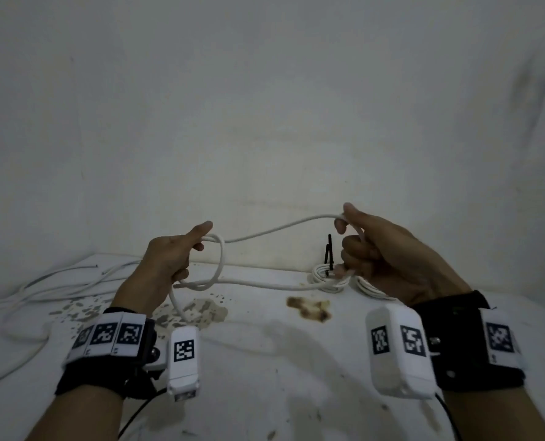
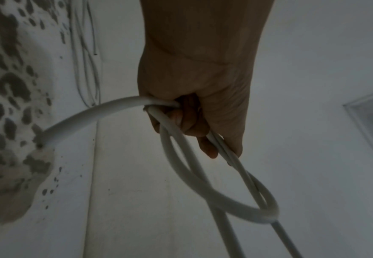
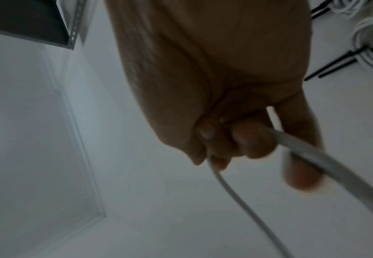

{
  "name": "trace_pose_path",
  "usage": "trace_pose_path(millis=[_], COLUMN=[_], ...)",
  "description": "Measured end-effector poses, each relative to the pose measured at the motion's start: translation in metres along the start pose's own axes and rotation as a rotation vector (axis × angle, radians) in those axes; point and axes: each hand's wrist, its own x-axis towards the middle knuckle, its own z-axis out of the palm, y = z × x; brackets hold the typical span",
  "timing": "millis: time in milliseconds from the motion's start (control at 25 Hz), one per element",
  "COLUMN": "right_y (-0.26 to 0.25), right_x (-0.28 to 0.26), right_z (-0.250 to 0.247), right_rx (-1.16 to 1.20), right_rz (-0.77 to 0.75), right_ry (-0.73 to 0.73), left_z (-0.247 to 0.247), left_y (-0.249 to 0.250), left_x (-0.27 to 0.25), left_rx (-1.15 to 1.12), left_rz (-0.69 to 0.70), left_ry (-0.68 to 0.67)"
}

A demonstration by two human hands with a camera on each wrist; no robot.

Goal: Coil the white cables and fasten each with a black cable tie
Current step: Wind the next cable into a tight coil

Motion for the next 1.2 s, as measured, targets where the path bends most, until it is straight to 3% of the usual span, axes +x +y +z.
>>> trace_pose_path(millis=[40, 160, 280, 400, 480, 560, 640, 760, 880, 960, 1080, 1200], right_y=[-0.001, 0.01, 0.021, 0.027, 0.033, 0.04, 0.038, 0.029, 0.027, 0.028, 0.028, 0.037], right_x=[-0.001, 0.0, 0.009, 0.012, 0.01, 0.011, 0.012, 0.008, 0.01, 0.012, 0.012, 0.016], right_z=[-0.002, -0.006, 0.0, 0.022, 0.046, 0.059, 0.057, 0.045, 0.035, 0.033, 0.036, 0.043], right_rx=[-0.132, -0.839, -1.052, -1.217, -1.153, -0.944, -0.633, -0.398, -0.221, -0.191, -0.364, -0.463], right_rz=[-0.036, -0.212, -0.162, -0.293, -0.431, -0.469, -0.354, -0.245, -0.182, -0.191, -0.258, -0.21], right_ry=[0.031, 0.18, 0.142, 0.033, -0.068, -0.08, -0.106, -0.145, 0.001, 0.091, 0.204, 0.205], left_z=[-0.002, -0.014, -0.019, -0.007, 0.006, 0.018, 0.022, 0.024, 0.031, 0.037, 0.036, 0.027], left_y=[-0.002, -0.003, 0.0, 0.012, 0.024, 0.034, 0.04, 0.045, 0.045, 0.043, 0.042, 0.043], left_x=[0.001, 0.004, 0.003, -0.007, -0.019, -0.03, -0.038, -0.042, -0.046, -0.044, -0.037, -0.033], left_rx=[-0.001, 0.092, 0.102, 0.074, 0.054, 0.03, -0.038, -0.113, -0.179, -0.315, -0.554, -0.808], left_rz=[-0.006, -0.009, -0.024, -0.002, 0.017, 0.02, 0.001, -0.017, -0.078, -0.163, -0.275, -0.367], left_ry=[0.01, 0.059, -0.027, -0.184, -0.343, -0.476, -0.556, -0.611, -0.629, -0.614, -0.624, -0.676])
